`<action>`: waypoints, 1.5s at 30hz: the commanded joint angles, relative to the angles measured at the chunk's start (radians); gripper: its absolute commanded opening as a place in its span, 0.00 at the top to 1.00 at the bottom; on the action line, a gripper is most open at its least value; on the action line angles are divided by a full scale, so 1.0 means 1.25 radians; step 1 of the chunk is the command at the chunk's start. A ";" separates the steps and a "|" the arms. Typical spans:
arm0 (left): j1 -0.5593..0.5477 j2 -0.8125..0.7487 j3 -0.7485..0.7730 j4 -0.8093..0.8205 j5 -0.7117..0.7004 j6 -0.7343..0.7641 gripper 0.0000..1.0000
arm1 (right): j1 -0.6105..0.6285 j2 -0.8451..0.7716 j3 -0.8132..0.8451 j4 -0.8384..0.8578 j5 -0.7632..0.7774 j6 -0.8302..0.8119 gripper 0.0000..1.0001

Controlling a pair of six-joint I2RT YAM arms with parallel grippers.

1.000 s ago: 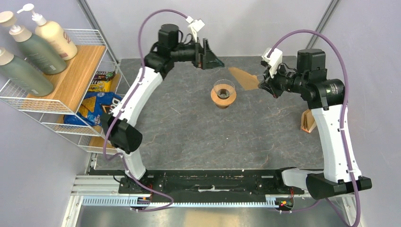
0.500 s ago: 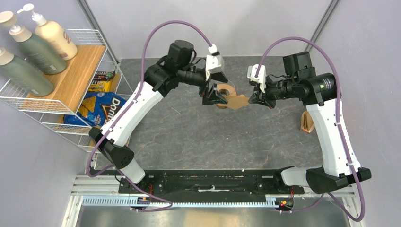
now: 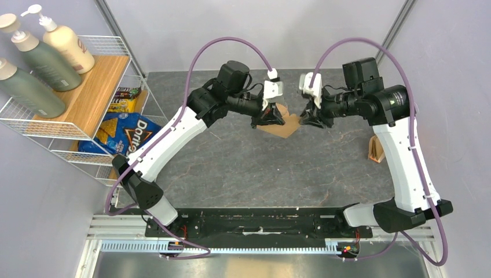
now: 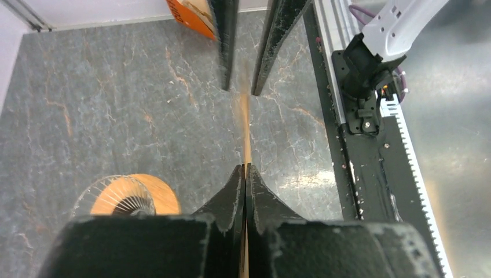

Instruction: Place the coffee filter in the dripper

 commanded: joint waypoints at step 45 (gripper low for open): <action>0.235 -0.256 -0.335 0.606 0.228 -0.660 0.31 | 0.001 -0.094 -0.084 0.312 -0.179 0.315 1.00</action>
